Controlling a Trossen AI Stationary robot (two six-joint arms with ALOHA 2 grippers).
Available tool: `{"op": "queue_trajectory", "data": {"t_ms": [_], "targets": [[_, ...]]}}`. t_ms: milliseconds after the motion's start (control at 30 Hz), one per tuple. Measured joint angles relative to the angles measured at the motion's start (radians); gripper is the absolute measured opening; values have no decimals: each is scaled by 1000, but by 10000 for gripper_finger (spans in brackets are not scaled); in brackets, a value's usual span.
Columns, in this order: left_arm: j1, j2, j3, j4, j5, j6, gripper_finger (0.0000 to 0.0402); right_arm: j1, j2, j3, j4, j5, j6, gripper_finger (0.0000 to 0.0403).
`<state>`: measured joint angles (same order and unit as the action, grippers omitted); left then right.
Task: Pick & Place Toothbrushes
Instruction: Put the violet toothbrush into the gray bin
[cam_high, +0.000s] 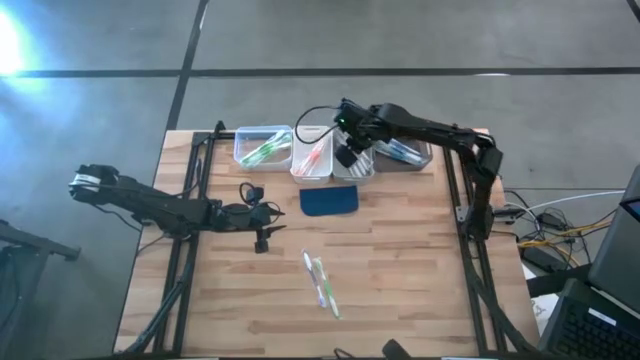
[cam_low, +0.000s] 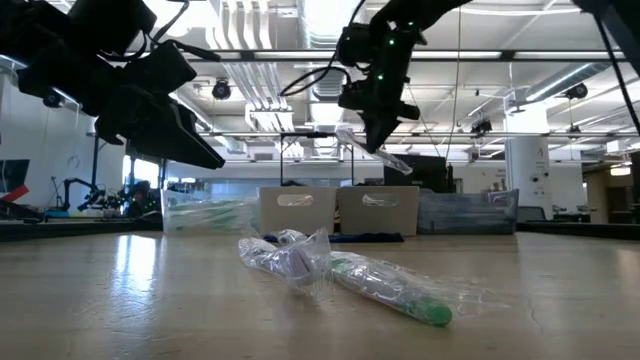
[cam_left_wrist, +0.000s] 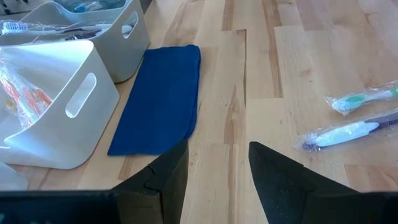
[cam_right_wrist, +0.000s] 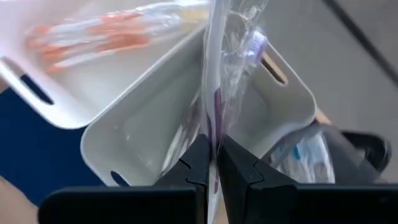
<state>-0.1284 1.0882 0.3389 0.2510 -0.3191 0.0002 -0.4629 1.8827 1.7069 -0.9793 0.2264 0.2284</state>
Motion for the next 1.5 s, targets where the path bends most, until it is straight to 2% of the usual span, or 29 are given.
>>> {"op": "queue_trajectory", "data": {"t_ms": [200,367,600,700,1500], "targets": [[0,0,0,0,0,0,175,-15,125,189,-158,-6,101,13],[0,0,0,0,0,0,175,-25,227,321,-232,-78,112,13],[0,0,0,0,0,0,175,-46,346,445,-349,-78,113,13],[0,0,0,0,0,0,175,-47,374,464,-388,-77,113,13],[0,0,0,0,0,0,175,-78,442,417,-358,-110,125,13]]}}
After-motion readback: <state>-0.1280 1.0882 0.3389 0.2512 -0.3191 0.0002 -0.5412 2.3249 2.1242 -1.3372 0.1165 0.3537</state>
